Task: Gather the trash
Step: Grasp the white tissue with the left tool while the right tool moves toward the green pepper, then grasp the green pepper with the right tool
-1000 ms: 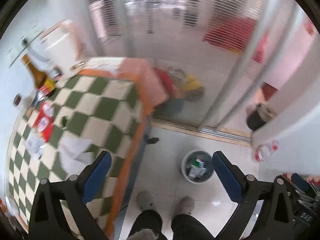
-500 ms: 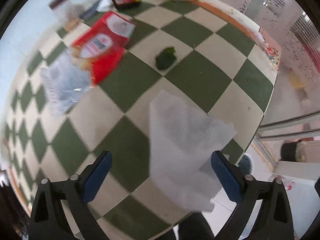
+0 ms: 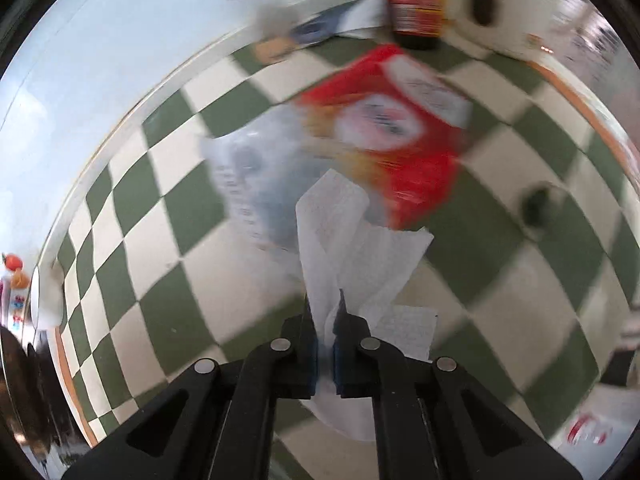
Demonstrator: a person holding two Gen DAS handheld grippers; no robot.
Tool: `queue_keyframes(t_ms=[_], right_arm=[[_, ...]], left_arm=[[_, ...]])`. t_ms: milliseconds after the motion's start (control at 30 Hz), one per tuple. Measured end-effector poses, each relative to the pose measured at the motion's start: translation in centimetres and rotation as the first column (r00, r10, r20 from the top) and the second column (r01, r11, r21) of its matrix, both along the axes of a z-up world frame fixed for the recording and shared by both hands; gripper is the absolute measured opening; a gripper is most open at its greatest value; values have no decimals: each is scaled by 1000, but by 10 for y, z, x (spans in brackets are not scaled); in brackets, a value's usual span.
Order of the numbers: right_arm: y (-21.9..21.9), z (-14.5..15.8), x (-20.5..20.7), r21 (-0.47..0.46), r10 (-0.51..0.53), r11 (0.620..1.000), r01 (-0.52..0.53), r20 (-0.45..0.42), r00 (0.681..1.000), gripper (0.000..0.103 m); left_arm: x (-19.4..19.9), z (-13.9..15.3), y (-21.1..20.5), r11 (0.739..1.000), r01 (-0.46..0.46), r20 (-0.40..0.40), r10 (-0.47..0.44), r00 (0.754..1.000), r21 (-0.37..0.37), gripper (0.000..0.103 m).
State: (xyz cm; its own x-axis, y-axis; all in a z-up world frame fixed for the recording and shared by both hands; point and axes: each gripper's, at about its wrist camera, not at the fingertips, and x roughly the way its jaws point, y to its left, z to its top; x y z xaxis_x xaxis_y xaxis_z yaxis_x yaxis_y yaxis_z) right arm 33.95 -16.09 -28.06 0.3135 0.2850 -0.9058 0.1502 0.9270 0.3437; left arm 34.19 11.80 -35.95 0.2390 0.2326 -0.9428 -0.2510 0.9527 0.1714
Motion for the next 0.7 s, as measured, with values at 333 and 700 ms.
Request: queue_keyframes(t_ms=[333, 700], right_arm=[[111, -50, 95, -14, 150, 988, -151, -18, 988, 44], [88, -15, 56, -47, 178, 984, -174, 126, 976, 23]], left_arm=[[12, 0, 15, 999, -38, 15, 38, 999, -4, 3], [-18, 54, -31, 997, 78, 87, -76, 993, -15, 3]])
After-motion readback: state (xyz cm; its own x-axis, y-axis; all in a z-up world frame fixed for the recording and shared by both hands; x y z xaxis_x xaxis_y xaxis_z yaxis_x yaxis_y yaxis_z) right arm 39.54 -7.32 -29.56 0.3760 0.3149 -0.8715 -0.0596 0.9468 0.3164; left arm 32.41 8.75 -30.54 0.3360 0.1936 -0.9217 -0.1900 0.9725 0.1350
